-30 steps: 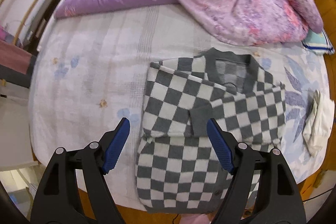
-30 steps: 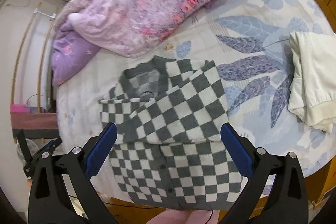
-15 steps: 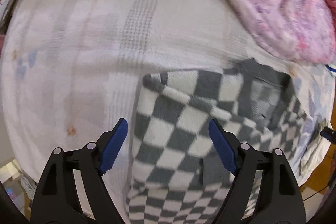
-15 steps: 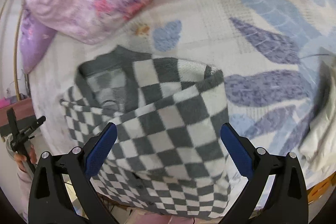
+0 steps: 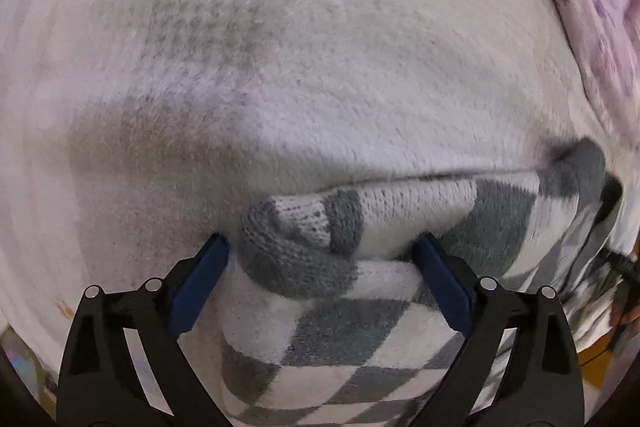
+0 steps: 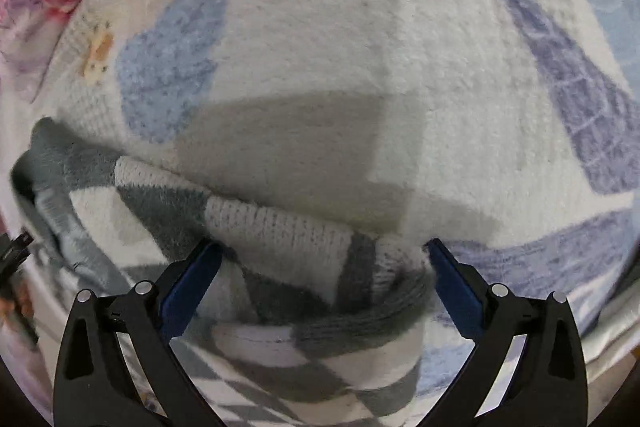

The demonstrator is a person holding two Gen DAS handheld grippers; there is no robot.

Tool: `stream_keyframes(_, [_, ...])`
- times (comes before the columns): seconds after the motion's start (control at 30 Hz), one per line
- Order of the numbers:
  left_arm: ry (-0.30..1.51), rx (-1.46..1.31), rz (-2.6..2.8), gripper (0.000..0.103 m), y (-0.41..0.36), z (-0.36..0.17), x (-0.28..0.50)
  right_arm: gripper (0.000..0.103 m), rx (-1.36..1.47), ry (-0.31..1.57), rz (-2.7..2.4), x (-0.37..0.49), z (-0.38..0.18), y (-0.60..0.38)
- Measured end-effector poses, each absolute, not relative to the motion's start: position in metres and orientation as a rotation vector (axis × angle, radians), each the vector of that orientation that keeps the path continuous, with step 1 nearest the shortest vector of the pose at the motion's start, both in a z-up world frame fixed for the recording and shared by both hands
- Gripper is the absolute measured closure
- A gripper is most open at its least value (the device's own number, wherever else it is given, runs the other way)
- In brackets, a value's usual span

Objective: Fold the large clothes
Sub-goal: 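Grasp the cardigan hem with the left tool while the right tool grasps it too, then lift the hem with both tools and fold it over toward the collar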

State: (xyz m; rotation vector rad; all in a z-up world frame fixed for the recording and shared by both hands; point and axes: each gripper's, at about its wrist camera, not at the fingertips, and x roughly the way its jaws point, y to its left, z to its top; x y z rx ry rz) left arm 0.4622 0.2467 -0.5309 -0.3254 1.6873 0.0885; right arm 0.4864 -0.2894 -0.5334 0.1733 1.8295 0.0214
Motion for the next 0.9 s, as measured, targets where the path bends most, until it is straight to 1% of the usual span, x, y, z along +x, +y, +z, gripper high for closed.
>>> stream_keyframes(0.03, [1.68, -0.334, 0.096, 0.016, 0.248, -0.529, 0.461, 0.009, 0.176, 1.82, 0.026, 0.485, -0.532, -0.291])
stream_keyframes(0.1, [1.668, -0.349, 0.106, 0.029, 0.252, -0.522, 0.459, 0.018, 0.179, 1.808, 0.02, 0.483, -0.526, -0.295])
stream_keyframes(0.13, [1.663, -0.35, 0.096, 0.047, 0.251, -0.517, 0.458, 0.029, 0.175, 1.798, 0.019, 0.482, -0.52, -0.295])
stream_keyframes(0.17, [1.663, -0.347, 0.09, 0.062, 0.251, -0.514, 0.458, 0.044, 0.163, 1.792, 0.024, 0.482, -0.515, -0.293])
stream_keyframes(0.2, [1.669, -0.342, 0.077, 0.066, 0.25, -0.509, 0.458, 0.051, 0.148, 1.786, 0.022, 0.481, -0.509, -0.291])
stream_keyframes(0.23, [1.672, -0.334, 0.079, 0.07, 0.25, -0.507, 0.458, 0.067, 0.151, 1.783, 0.016, 0.48, -0.505, -0.29])
stream_keyframes(0.27, [1.673, -0.334, 0.083, 0.074, 0.251, -0.505, 0.458, 0.076, 0.15, 1.777, 0.002, 0.478, -0.5, -0.289])
stream_keyframes(0.33, [1.666, -0.365, 0.104, 0.078, 0.254, -0.5, 0.458, 0.083, 0.118, 1.751, -0.013, 0.474, -0.49, -0.285])
stream_keyframes(0.37, [1.663, -0.381, 0.109, 0.08, 0.257, -0.497, 0.457, 0.084, 0.103, 1.733, -0.017, 0.471, -0.484, -0.284])
stream_keyframes(0.47, [1.646, -0.389, 0.099, 0.081, 0.266, -0.484, 0.45, 0.085, 0.104, 1.689, -0.021, 0.461, -0.462, -0.282])
stream_keyframes(0.6, [1.607, -0.33, 0.064, 0.081, 0.27, -0.454, 0.442, 0.086, 0.096, 1.634, -0.011, 0.446, -0.428, -0.28])
stream_keyframes(0.73, [1.571, -0.224, 0.041, 0.082, 0.256, -0.426, 0.425, 0.086, 0.056, 1.572, -0.018, 0.424, -0.394, -0.277])
stream_keyframes(0.9, [1.523, -0.212, 0.045, 0.082, 0.256, -0.393, 0.398, 0.087, 0.036, 1.474, -0.04, 0.388, -0.346, -0.269])
